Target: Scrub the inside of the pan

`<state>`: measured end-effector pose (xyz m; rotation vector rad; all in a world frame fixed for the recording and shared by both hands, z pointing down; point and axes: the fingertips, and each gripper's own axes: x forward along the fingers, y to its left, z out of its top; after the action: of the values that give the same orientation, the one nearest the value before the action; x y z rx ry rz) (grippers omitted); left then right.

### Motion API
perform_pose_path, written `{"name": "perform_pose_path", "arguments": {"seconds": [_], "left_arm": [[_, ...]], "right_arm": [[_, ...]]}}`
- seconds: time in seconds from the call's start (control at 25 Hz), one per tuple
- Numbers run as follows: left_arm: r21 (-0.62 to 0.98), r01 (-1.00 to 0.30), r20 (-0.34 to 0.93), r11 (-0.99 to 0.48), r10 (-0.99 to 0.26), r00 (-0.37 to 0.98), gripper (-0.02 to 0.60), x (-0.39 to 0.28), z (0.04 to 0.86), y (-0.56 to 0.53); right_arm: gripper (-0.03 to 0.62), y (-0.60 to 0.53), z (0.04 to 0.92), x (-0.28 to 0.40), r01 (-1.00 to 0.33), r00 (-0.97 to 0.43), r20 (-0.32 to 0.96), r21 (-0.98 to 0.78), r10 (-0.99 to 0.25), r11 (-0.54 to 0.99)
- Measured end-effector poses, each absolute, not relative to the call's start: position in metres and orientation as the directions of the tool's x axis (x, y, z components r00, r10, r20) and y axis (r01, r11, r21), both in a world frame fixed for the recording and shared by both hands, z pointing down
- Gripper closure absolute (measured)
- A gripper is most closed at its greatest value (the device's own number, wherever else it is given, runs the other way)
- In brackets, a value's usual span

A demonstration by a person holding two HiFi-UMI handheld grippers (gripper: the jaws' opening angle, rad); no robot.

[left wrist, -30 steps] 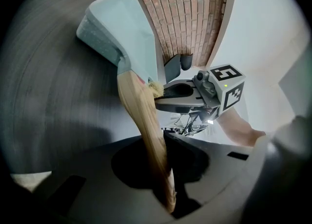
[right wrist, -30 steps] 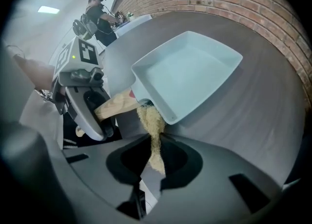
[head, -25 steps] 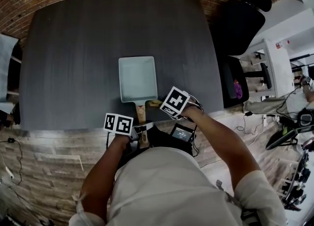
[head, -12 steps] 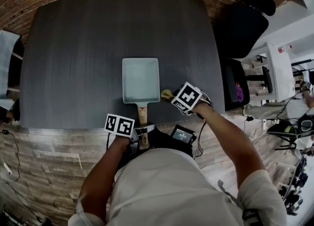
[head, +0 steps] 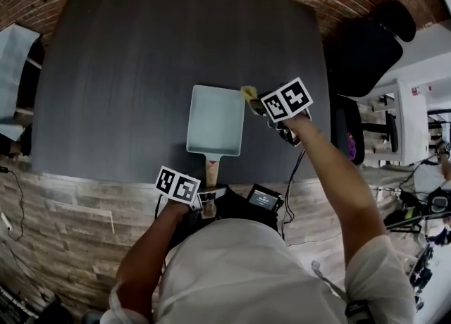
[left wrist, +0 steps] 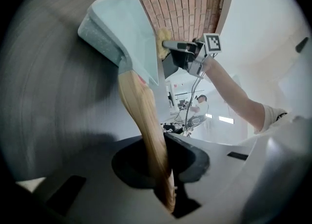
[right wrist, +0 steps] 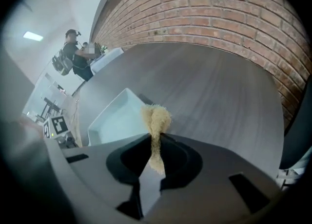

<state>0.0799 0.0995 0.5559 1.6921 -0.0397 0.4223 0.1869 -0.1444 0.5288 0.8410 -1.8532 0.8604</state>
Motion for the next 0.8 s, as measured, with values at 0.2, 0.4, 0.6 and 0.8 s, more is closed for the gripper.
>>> {"name": "perform_pose_path", "arguments": {"seconds": [0.2, 0.4, 0.6, 0.8], "left_arm": [[0.945, -0.264, 0.309, -0.194, 0.256, 0.916, 0.514, 0.072, 0.556, 0.104], [0.945, -0.253, 0.312, -0.206, 0.341, 0.887, 0.514, 0.056, 0.554, 0.114], [0.945, -0.244, 0.314, -0.216, 0.406, 0.858, 0.514, 0.044, 0.553, 0.12], [0.941, -0.244, 0.329, -0.234, 0.46, 0.825, 0.514, 0.039, 0.555, 0.126]], "right_arm": [[0.539, -0.181, 0.524, 0.188, -0.835, -0.421, 0.881, -0.282, -0.218, 0.472], [0.539, -0.177, 0.539, 0.19, -0.82, -0.449, 0.881, -0.342, -0.147, 0.459], [0.539, -0.154, 0.552, 0.193, -0.79, -0.507, 0.86, -0.435, -0.061, 0.432], [0.539, -0.145, 0.555, 0.188, -0.758, -0.558, 0.829, -0.496, -0.027, 0.423]]}}
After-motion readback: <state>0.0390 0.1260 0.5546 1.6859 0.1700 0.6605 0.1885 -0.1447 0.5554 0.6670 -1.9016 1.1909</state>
